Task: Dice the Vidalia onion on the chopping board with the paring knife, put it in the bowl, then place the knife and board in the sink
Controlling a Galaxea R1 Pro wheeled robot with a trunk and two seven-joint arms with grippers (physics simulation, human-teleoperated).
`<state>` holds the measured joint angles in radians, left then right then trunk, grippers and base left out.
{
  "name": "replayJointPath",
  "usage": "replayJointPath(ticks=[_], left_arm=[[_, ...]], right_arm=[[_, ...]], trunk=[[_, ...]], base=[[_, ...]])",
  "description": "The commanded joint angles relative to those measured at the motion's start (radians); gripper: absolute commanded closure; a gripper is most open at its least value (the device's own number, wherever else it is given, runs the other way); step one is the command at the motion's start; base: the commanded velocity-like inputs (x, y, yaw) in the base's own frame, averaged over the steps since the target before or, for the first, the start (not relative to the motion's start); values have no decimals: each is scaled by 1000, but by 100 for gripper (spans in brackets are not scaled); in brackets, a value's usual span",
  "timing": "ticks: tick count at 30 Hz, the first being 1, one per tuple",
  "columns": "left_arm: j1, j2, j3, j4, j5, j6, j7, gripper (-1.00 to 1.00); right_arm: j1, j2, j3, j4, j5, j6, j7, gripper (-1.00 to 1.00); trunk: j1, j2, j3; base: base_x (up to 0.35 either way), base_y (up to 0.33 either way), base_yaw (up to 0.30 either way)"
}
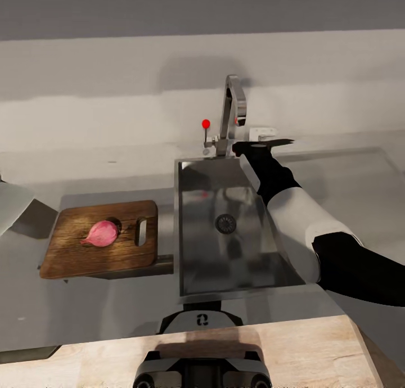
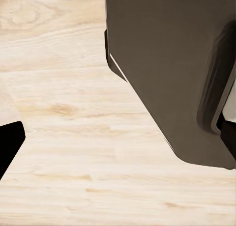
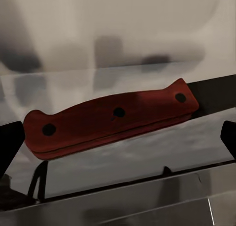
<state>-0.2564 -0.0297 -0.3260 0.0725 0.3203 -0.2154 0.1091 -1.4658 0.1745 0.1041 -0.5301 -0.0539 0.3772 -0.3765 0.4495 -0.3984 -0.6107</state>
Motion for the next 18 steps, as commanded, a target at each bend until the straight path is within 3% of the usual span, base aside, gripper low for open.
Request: replayJointPath(ticks=[1,18], left_arm=[[-1,-1,-8,4,6,-7,1,-100],[-1,1,-8,4,6,-7,1,-100]], right_arm=[[-1,0,3,-1,-5,5,-7,-100],[-1,0,3,-1,-3,3,-8,-100]], trunk=[[0,-2,-3],[0,-2,-11]], base=[[0,0,0],[33,19,0]])
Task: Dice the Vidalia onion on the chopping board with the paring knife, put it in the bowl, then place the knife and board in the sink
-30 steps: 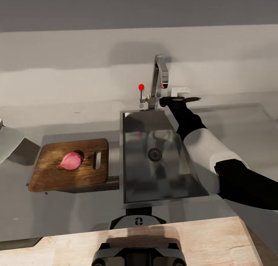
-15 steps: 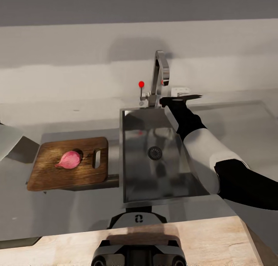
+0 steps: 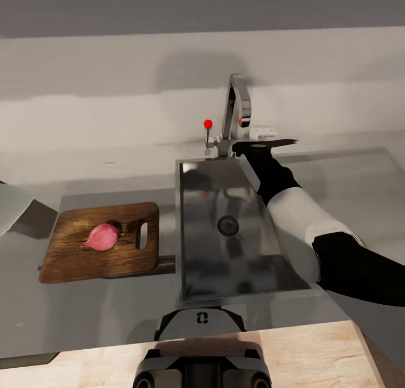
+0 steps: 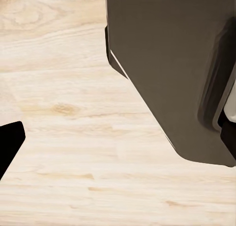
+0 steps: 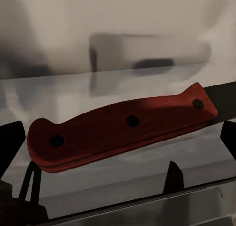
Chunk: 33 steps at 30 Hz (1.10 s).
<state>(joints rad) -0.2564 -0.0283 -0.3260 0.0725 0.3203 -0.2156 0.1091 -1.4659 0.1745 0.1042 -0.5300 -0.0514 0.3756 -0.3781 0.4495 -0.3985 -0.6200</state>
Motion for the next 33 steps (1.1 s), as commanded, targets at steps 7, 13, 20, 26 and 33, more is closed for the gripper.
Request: replayJointPath(ticks=[7,13,20,26,33], left_arm=[[-1,-1,-8,4,6,-7,1,-100],[-1,-1,-8,4,6,-7,1,-100],[-1,-1,-8,5,6,-7,1,-100],[-1,-1,-8,5,6,-7,1,-100],[-1,-1,-8,5,6,-7,1,-100]], right_arm=[[-1,0,3,-1,-5,5,-7,-100],[-1,0,3,0,-5,5,-7,-100],[-1,0,3,1,-5,5,-7,-100],[-1,0,3,1,-5,5,-7,-100],[-1,0,3,1,-5,5,-7,-100]], trunk=[[1,-2,-1],[1,-2,-1],[1,-2,-1],[1,-2,-1],[1,-2,-1]], base=[[1,1,0],[0,0,0],[0,0,0],[0,0,0],[0,0,0]])
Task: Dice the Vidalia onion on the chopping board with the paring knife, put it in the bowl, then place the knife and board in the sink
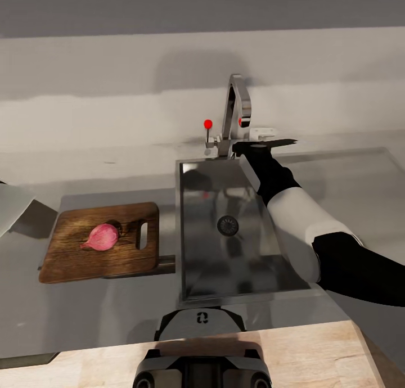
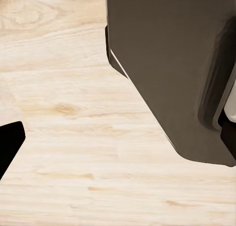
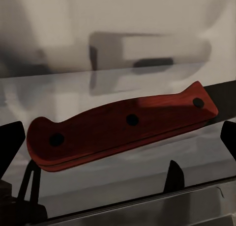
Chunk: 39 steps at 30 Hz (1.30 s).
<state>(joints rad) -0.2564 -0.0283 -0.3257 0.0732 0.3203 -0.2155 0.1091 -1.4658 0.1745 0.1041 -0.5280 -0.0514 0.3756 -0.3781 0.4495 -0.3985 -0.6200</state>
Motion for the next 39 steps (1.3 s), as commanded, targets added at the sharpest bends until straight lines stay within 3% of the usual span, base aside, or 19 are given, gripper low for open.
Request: replayJointPath(ticks=[1,39], left_arm=[[-1,-1,-8,4,6,-7,1,-100],[-2,4,-9,5,6,-7,1,-100]], right_arm=[[-1,0,3,0,-5,5,-7,-100],[-1,0,3,3,-5,5,-7,-100]], trunk=[[1,-2,-1],[1,-2,-8]], base=[[0,0,0],[0,19,0]])
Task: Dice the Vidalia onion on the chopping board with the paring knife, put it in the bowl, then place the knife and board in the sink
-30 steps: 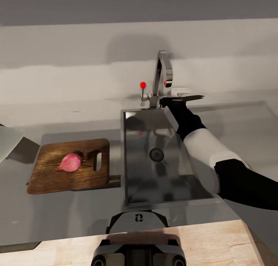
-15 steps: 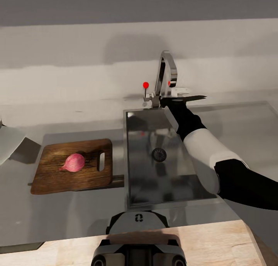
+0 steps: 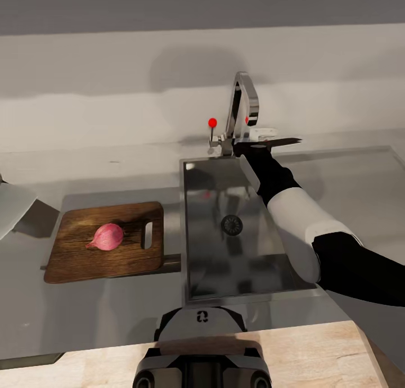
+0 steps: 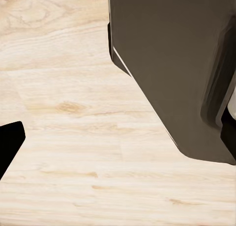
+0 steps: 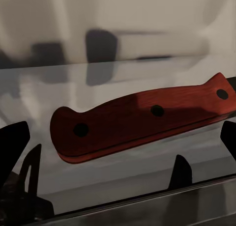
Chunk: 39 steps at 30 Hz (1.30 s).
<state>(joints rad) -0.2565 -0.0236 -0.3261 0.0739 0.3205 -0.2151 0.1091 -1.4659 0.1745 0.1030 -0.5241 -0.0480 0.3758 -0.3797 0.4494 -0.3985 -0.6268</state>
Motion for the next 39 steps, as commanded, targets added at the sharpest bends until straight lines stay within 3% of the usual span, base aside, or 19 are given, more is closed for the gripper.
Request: replayJointPath(ticks=[1,39], left_arm=[[-1,-1,-8,4,6,-7,1,-100],[-1,-1,-8,4,6,-6,1,-100]], right_arm=[[-1,0,4,-1,-9,5,-5,-100],[0,0,3,1,-6,5,-8,-100]], trunk=[[1,-1,-1],[1,-1,-1]], base=[[0,0,0],[26,0,0]])
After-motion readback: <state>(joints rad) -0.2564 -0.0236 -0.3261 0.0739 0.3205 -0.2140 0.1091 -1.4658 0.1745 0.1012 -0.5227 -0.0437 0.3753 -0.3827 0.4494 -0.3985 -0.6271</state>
